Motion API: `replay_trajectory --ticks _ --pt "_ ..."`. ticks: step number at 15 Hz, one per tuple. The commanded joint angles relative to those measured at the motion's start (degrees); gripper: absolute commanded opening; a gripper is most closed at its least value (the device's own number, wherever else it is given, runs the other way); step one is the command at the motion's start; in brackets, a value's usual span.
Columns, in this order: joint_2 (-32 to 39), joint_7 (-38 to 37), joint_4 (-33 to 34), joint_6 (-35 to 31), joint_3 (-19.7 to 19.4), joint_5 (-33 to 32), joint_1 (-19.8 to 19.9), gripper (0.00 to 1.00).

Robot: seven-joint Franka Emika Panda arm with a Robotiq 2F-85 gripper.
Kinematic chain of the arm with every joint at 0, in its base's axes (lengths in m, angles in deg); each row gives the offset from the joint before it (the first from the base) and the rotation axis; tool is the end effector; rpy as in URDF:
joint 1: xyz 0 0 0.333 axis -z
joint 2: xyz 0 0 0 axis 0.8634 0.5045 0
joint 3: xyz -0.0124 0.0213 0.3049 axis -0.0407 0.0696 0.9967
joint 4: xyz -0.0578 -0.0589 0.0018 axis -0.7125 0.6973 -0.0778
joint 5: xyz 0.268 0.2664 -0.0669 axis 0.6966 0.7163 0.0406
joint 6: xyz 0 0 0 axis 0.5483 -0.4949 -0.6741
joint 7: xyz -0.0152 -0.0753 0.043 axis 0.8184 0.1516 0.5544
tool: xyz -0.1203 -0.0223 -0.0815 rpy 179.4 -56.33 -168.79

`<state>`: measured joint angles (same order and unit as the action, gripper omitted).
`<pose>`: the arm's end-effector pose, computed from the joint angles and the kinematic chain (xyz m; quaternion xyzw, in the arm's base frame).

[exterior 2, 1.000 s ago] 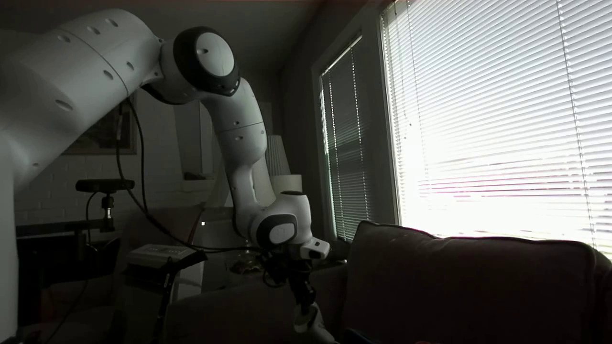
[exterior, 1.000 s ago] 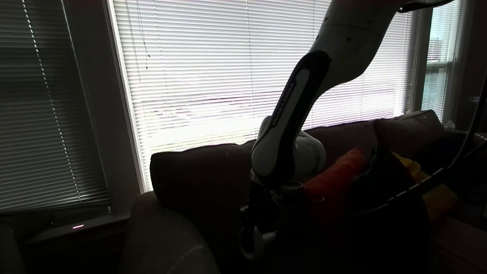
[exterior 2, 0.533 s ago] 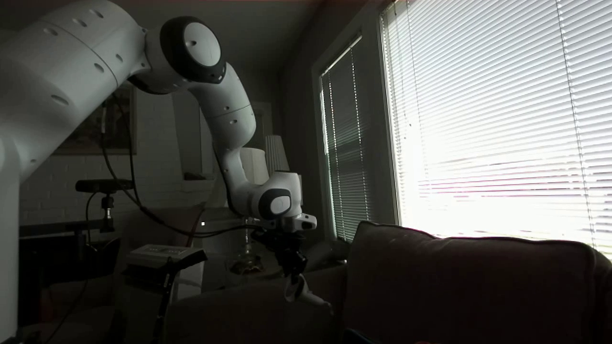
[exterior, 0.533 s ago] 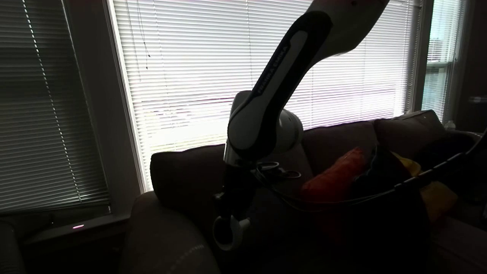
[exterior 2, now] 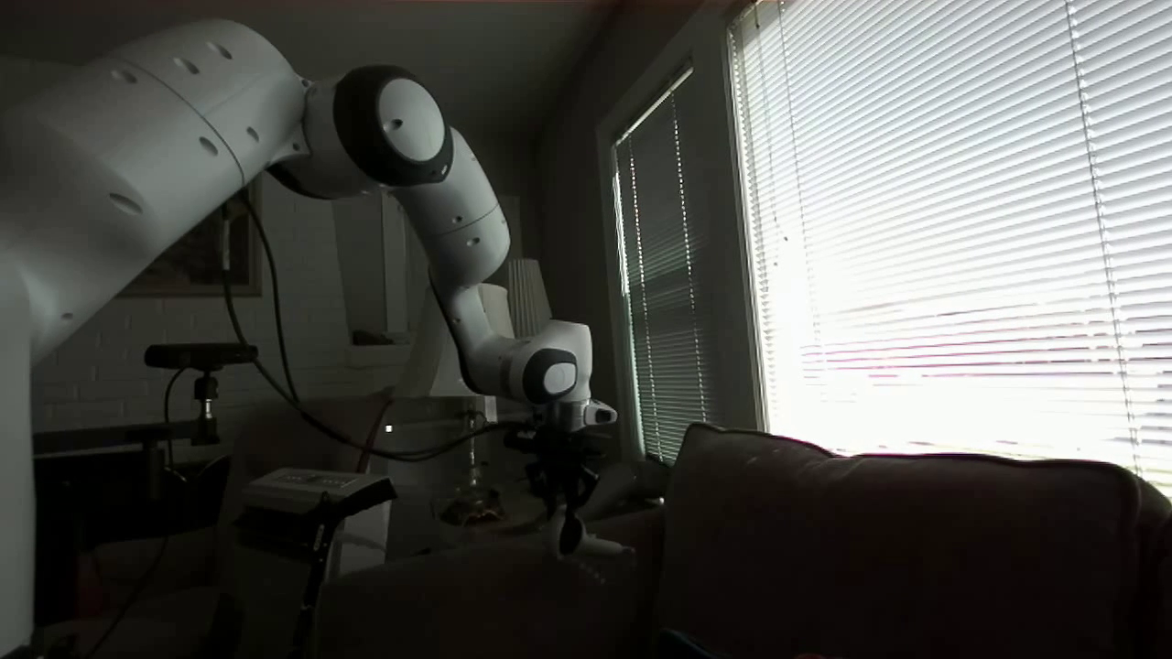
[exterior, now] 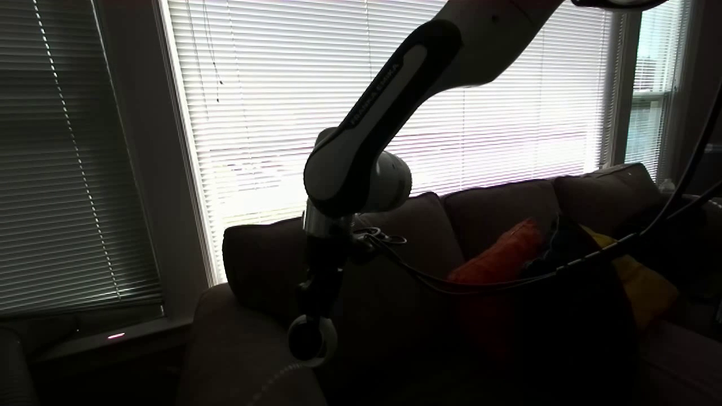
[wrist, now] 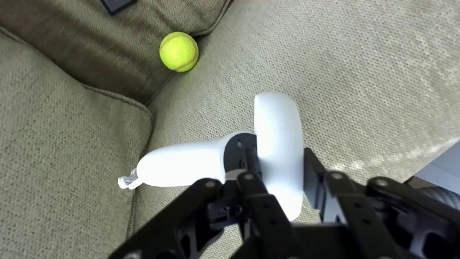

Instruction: Put the grey object on the left armrest

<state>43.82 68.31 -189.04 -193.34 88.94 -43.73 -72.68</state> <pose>0.5907 0.2957 0.1498 -0.9464 -0.3036 -0.0507 0.0981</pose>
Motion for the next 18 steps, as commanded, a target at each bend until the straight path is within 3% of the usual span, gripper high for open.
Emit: replay_trajectory --ticks 1,9,18 --pt "5.47 5.87 7.72 2.34 1.83 -3.87 -0.29 0.08" --pt "9.82 9.88 16.03 1.08 2.63 -8.19 -3.03 0.08" --pt "11.09 18.69 16.42 1.08 8.83 -7.02 -2.01 0.08"
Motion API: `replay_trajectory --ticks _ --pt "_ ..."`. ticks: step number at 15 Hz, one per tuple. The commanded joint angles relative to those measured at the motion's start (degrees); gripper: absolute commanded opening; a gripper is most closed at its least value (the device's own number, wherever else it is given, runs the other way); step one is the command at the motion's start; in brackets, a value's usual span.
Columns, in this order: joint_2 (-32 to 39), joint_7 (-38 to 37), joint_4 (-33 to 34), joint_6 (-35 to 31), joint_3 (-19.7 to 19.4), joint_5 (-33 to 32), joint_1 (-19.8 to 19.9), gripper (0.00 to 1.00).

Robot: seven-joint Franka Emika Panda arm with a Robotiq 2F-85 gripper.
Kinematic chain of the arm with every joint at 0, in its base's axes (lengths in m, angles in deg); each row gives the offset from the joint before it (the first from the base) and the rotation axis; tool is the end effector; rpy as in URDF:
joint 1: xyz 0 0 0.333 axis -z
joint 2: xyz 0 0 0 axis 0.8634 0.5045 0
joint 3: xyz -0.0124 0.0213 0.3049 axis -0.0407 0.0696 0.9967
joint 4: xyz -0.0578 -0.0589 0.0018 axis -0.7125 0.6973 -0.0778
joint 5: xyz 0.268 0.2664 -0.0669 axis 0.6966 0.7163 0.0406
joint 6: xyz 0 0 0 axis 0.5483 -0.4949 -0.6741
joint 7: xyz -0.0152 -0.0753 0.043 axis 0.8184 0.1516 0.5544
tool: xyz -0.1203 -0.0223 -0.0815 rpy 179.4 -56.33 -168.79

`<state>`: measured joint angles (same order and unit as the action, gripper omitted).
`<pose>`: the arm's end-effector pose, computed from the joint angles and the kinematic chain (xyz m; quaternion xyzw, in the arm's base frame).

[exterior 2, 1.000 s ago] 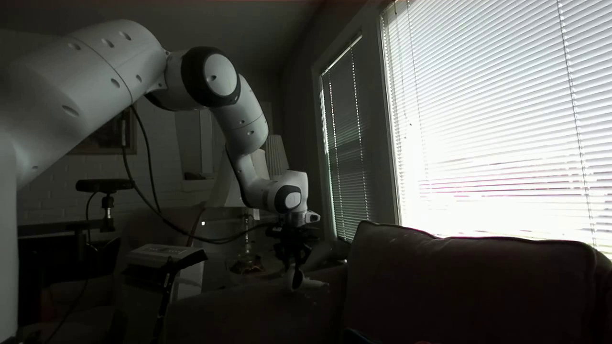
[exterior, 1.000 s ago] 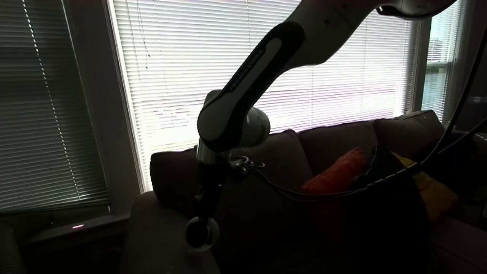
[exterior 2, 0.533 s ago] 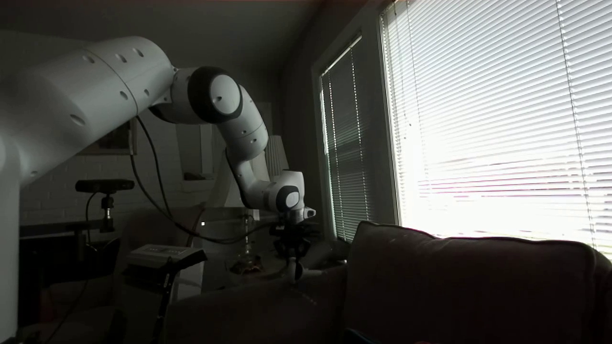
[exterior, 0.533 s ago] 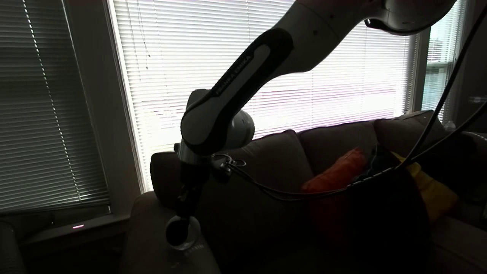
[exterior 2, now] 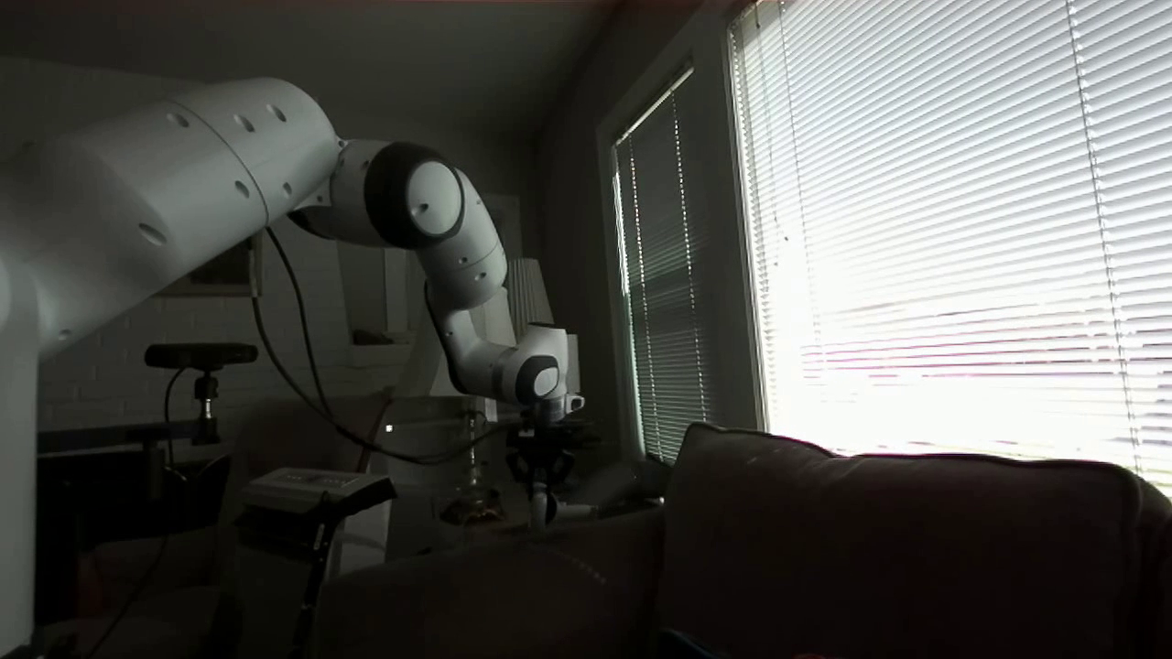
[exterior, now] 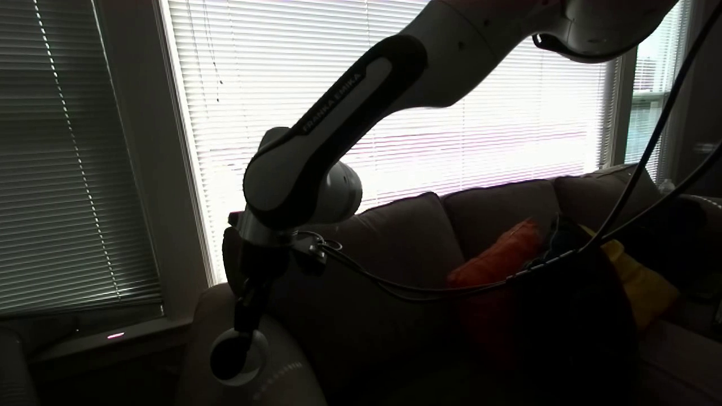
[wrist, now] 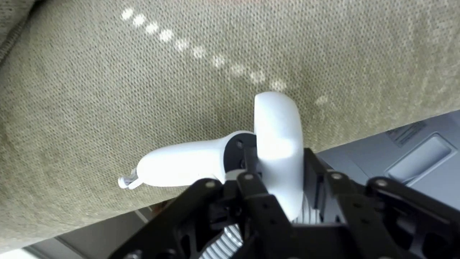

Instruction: Put the grey object on the left armrest

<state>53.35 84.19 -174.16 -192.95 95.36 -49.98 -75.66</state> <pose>0.6035 0.4014 0.1606 -0.8499 -0.5012 -0.1149 0.1153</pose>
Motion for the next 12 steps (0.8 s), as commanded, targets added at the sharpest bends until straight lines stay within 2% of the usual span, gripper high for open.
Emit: replay_trajectory --ticks 1,7,12 --pt "1.73 3.57 1.41 1.05 3.05 -0.43 1.16 0.08" --pt "3.59 7.48 1.19 3.30 6.64 1.80 3.29 0.08" --pt "4.69 9.57 0.56 3.49 7.91 2.41 4.80 0.08"
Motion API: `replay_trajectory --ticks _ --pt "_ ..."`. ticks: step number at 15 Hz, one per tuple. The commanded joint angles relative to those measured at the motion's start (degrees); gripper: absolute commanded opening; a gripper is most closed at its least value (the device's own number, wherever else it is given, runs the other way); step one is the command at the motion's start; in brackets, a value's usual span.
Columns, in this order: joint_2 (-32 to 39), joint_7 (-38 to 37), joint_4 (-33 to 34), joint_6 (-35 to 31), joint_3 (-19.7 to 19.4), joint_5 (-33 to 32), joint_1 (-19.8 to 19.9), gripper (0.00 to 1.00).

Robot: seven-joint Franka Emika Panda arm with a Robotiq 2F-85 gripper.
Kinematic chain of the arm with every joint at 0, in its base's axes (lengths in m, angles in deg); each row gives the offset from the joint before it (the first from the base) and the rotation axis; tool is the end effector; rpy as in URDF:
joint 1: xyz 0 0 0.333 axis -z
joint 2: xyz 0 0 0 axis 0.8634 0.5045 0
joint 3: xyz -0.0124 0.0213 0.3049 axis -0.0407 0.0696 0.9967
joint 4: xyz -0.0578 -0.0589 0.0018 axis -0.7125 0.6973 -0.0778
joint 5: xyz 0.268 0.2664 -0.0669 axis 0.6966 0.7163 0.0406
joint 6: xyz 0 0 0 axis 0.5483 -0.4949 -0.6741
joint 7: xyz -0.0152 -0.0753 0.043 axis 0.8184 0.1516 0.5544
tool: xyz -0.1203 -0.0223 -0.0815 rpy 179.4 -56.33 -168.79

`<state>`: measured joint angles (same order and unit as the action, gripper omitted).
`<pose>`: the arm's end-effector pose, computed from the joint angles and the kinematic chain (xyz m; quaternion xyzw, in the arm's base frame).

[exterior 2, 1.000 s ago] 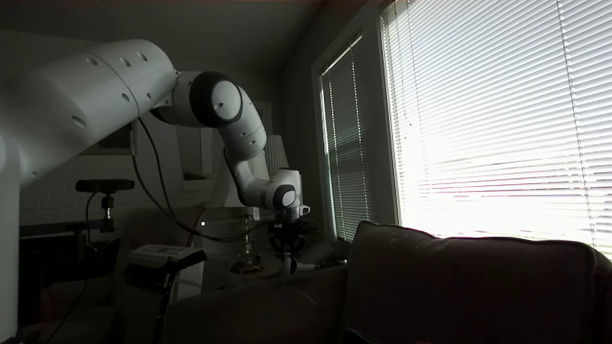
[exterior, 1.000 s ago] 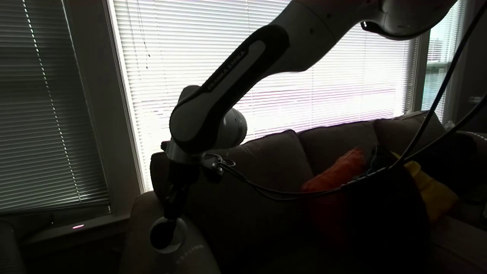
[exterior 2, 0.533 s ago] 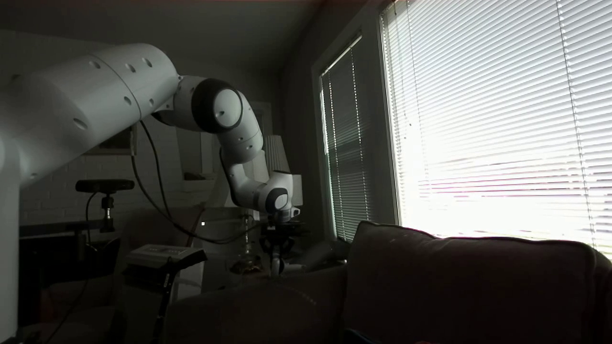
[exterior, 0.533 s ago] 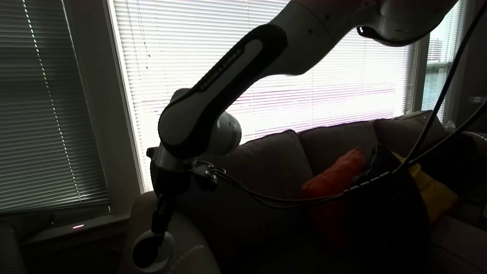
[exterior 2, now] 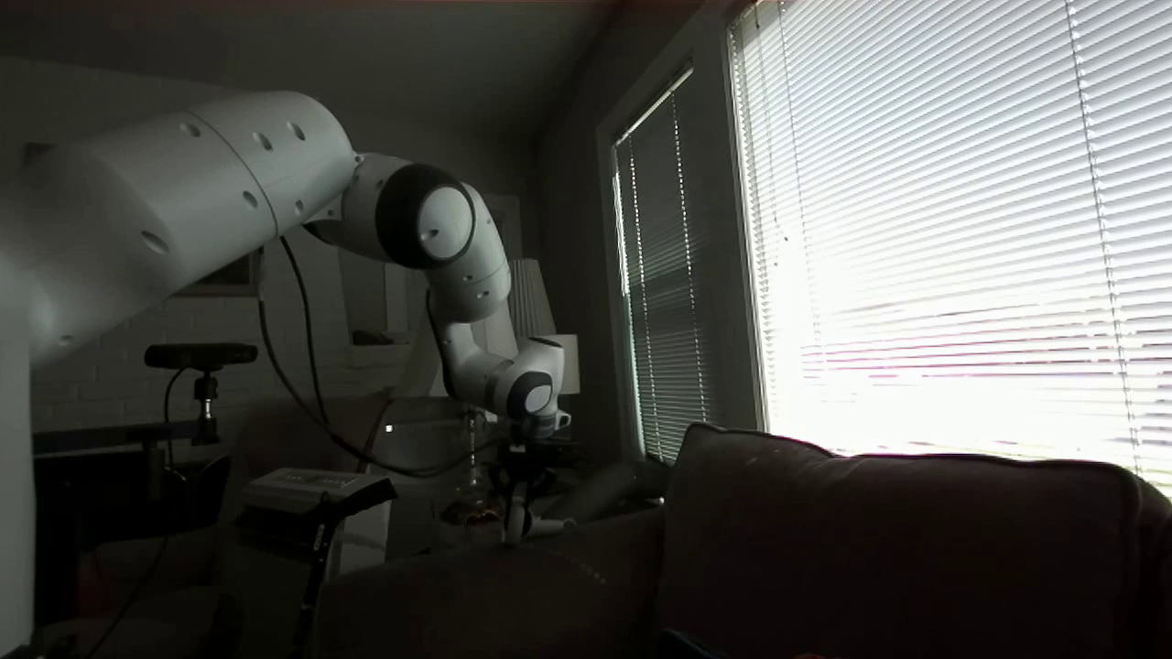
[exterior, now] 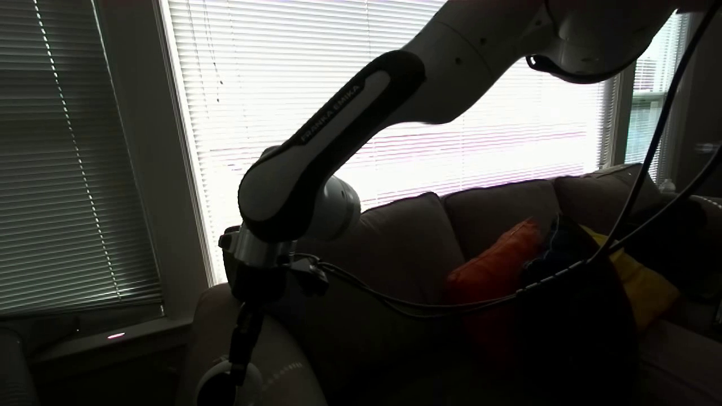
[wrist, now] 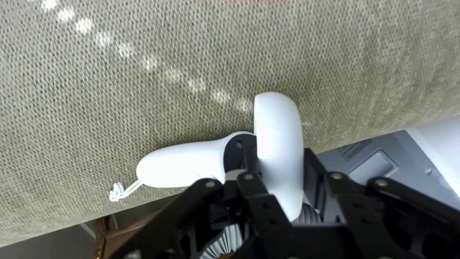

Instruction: Put the grey object on the left armrest

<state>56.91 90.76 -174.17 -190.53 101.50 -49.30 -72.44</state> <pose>0.5782 0.4189 0.1348 -0.8184 -0.5448 -0.0838 0.1627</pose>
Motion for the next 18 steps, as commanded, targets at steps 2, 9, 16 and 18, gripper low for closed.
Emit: replay_trajectory --ticks 2,9,16,18 --pt "1.21 3.53 0.46 1.33 2.24 2.07 2.14 0.08" --pt "1.12 3.66 -0.11 1.43 2.35 2.27 2.65 0.79" --pt "0.68 3.44 -0.60 1.39 2.09 1.97 2.47 1.00" --pt "0.26 3.11 -0.80 2.41 2.14 2.16 2.56 1.00"
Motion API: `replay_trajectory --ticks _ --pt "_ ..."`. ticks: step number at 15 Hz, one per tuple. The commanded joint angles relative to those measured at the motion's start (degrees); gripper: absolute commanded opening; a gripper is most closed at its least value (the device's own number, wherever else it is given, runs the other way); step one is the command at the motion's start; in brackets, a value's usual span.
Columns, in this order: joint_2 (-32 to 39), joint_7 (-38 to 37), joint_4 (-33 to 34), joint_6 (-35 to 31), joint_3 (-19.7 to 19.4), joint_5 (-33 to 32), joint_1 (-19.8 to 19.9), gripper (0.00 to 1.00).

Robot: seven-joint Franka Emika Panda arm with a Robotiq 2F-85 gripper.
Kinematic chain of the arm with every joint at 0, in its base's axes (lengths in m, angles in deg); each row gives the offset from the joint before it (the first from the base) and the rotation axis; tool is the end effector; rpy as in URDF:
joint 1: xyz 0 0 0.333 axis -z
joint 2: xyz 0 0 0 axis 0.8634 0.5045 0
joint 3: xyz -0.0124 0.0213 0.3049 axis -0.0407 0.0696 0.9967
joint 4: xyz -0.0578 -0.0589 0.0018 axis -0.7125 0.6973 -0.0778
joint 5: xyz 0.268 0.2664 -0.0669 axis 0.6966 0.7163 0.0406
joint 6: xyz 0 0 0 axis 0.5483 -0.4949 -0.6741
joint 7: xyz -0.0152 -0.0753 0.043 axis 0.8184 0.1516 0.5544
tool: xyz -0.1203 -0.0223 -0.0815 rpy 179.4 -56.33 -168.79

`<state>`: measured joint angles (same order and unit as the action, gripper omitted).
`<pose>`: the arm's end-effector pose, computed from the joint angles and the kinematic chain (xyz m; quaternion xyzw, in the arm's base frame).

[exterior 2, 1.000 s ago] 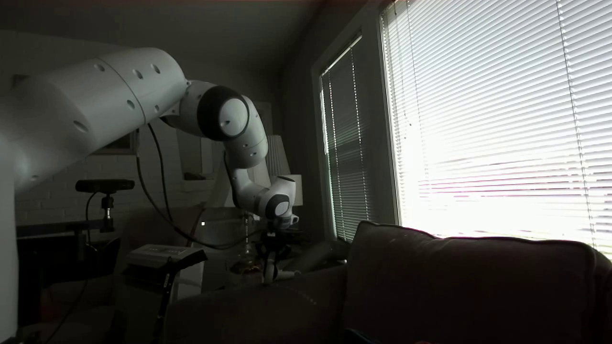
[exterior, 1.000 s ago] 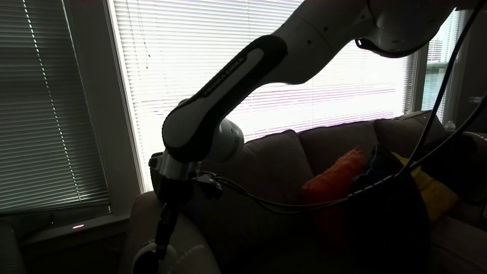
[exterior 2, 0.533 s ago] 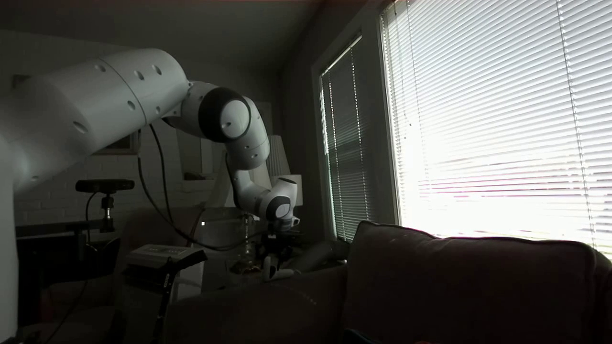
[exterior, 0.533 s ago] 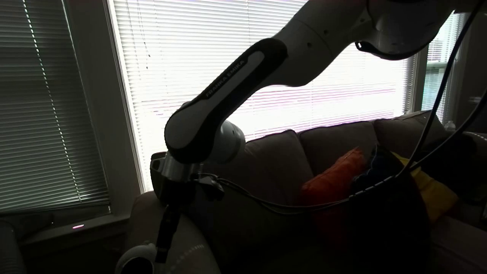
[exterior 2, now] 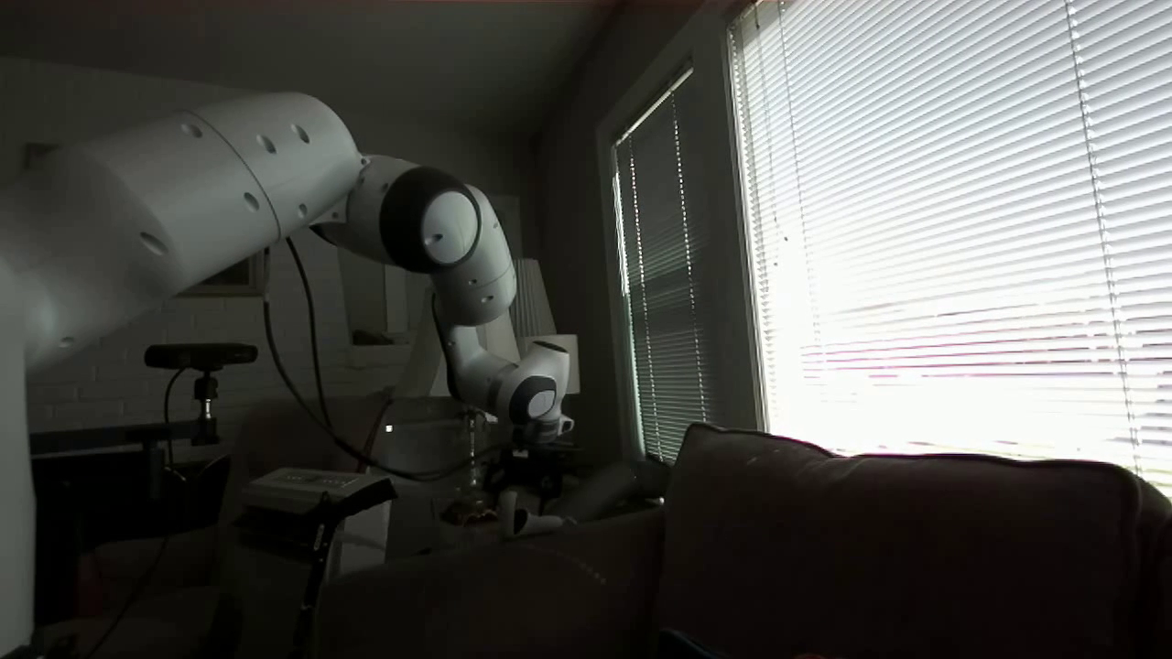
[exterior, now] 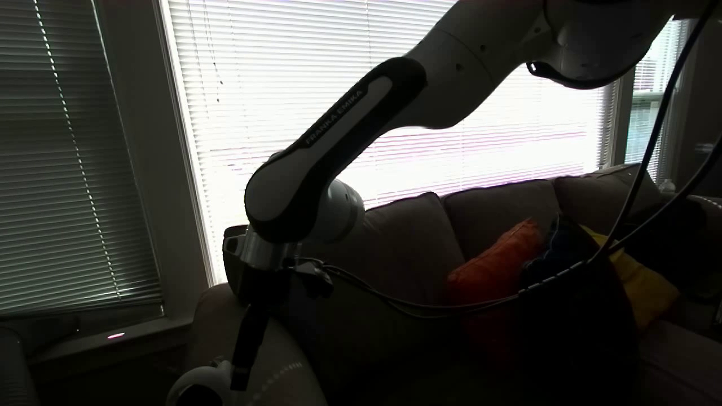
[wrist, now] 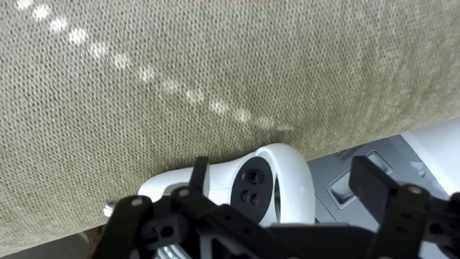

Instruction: Put the grey object on the left armrest

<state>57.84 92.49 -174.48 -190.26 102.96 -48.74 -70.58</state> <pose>0.5785 0.4121 0.1275 -0.8156 -0.5454 -0.0787 0.1765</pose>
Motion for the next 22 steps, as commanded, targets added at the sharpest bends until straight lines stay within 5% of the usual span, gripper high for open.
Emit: replay_trajectory --ticks 1,10,22 --pt "-1.10 0.96 -0.64 2.82 0.64 1.79 0.74 1.00" --pt "-10.90 -10.15 -2.71 8.61 -4.58 1.75 -0.29 1.00" --pt "-23.21 -42.67 -2.56 22.38 -21.15 -6.34 -8.41 1.00"
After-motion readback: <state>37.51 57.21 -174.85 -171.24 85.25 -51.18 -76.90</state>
